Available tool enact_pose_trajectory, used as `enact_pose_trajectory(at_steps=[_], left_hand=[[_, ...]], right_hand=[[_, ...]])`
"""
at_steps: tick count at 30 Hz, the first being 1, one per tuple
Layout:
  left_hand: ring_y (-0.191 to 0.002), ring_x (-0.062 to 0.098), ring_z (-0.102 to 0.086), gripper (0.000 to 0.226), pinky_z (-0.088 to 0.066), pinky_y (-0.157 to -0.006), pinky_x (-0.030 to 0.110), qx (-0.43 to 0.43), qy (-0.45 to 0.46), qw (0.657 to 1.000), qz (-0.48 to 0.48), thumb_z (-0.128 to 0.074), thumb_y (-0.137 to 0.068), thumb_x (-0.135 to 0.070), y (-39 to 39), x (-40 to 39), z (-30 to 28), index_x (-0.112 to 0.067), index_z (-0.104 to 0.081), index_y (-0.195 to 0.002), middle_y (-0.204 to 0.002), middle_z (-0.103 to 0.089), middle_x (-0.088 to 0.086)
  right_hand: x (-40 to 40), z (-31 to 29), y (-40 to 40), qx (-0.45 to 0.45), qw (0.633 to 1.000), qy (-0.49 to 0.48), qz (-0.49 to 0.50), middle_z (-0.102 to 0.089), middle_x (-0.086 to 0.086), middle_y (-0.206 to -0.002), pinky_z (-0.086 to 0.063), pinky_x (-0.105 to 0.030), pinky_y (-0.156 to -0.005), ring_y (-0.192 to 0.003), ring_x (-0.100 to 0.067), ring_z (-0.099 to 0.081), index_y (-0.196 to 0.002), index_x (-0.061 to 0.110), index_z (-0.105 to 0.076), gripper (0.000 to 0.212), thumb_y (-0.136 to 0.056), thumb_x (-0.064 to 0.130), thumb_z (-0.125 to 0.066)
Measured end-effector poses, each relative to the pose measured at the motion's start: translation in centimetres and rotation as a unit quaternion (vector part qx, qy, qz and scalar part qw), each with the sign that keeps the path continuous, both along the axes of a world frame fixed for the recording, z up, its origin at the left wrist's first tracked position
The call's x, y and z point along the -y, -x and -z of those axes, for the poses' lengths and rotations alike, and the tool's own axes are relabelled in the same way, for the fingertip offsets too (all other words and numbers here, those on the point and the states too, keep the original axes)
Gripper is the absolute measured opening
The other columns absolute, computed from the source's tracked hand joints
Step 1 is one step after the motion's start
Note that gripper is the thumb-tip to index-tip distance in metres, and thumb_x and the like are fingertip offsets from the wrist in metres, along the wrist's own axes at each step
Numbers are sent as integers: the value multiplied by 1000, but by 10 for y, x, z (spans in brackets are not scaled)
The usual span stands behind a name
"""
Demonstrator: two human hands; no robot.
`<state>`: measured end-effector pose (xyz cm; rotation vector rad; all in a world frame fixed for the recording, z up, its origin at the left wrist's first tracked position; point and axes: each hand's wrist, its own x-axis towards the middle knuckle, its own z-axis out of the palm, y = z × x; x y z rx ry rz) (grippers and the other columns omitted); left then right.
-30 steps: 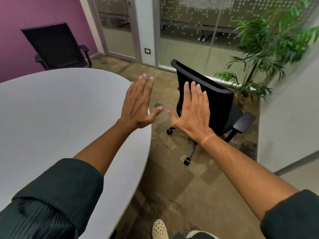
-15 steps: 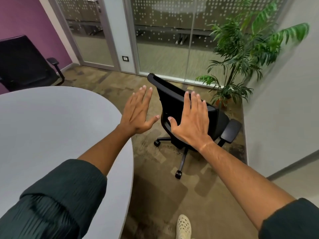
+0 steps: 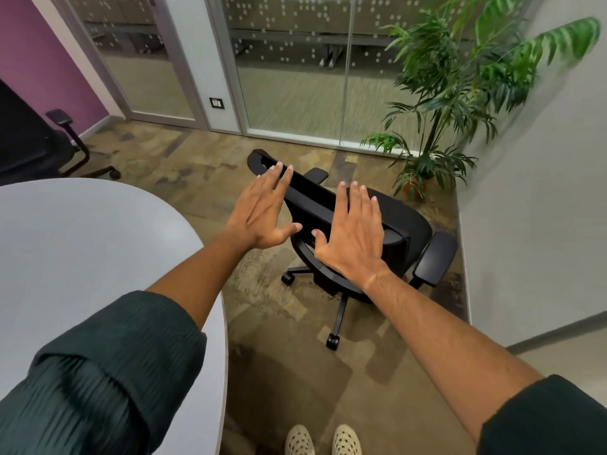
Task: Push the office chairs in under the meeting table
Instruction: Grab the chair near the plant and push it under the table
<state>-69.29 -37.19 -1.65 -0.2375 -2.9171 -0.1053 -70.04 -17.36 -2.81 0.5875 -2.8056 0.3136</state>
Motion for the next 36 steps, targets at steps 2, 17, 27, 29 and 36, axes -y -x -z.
enact_pose_trajectory(at_steps=[2, 17, 27, 29, 36], left_hand=[[-146, 33, -15, 107, -19, -118, 46, 11, 14, 1000, 14, -57, -79, -63, 19, 5, 5, -6, -4, -153, -158, -13, 24], [-145, 32, -20, 105, -14, -120, 44, 77, 72, 992, 65, -69, -72, -41, 103, 37, 35, -8, -10, -153, -158, -17, 21], [-136, 33, -37, 77, -26, -115, 44, 81, 39, 995, 31, -43, -71, -35, 101, 37, 34, -4, -42, -141, -145, -44, 20], [-134, 34, -38, 70, -27, -114, 44, 81, 46, 995, 34, -52, -75, -28, 99, 36, 34, -3, -43, -140, -143, -46, 21], [-122, 36, -47, 65, -35, -108, 45, 75, 41, 996, 24, -50, -69, -26, 82, 21, 34, 1, -51, -129, -130, -54, 23]], right_hand=[[4, 7, 11, 11, 1000, -13, 17, -21, -25, -158, -15, -52, -120, -147, -38, -15, -152, 1, -15, 99, -83, 54, -61], [16, 29, 45, 96, 988, -92, 77, -43, -25, -146, -34, -48, -113, -136, -37, -40, -150, -3, -21, 86, -90, 50, -54], [26, 24, 45, 69, 991, -82, 77, -65, -9, -95, -46, -37, -75, -87, -27, -62, -100, 10, -55, 31, -85, 37, -54], [25, 26, 45, 62, 992, -70, 79, -65, -8, -92, -46, -37, -74, -86, -27, -63, -94, 13, -50, 26, -84, 36, -56], [14, 31, 43, 42, 992, -80, 91, -65, -8, -90, -41, -36, -68, -84, -27, -64, -90, 16, -34, 42, -80, 45, -62]])
